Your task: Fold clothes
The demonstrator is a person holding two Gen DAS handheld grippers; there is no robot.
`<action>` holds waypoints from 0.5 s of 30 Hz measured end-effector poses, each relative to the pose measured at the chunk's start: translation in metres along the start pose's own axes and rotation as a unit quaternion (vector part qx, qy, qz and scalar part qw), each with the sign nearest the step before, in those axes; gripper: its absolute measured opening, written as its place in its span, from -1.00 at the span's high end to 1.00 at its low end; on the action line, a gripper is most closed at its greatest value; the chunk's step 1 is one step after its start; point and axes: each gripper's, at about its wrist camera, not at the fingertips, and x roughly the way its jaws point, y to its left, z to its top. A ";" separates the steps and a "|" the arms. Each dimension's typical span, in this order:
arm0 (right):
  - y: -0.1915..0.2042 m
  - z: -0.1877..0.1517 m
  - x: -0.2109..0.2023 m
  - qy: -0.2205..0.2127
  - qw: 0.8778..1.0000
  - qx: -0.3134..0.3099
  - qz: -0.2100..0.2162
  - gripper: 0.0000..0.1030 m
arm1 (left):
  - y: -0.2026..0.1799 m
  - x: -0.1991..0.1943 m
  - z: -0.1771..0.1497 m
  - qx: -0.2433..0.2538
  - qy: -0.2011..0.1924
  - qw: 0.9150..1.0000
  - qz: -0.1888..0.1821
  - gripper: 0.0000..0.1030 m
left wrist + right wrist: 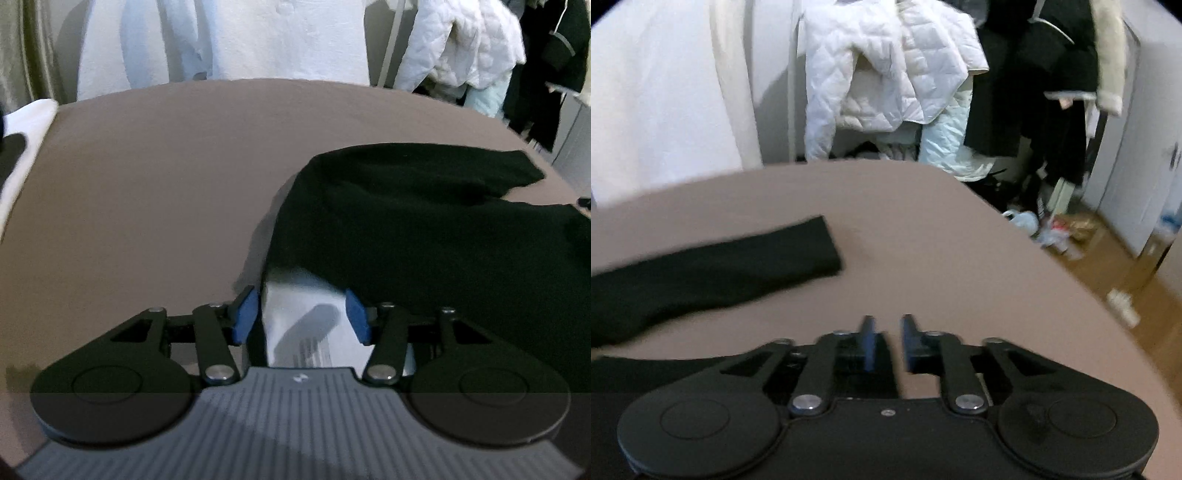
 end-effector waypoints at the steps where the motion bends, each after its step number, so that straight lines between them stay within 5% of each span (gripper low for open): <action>1: -0.002 -0.006 -0.010 0.004 1.000 0.015 0.013 0.14 | 0.002 -0.011 -0.007 -0.006 -0.004 1.000 -0.004 -0.08; 9: 0.002 -0.091 -0.098 0.088 0.984 0.049 0.146 0.14 | 0.012 -0.099 -0.085 -0.107 0.026 0.994 -0.012 -0.12; 13: -0.011 -0.146 -0.170 0.129 0.973 -0.012 0.192 0.11 | -0.003 -0.122 -0.120 -0.120 0.097 0.988 0.014 -0.06; 15: -0.026 -0.162 -0.194 0.145 0.972 -0.051 0.177 0.08 | -0.013 -0.133 -0.137 -0.109 0.087 0.990 0.015 -0.08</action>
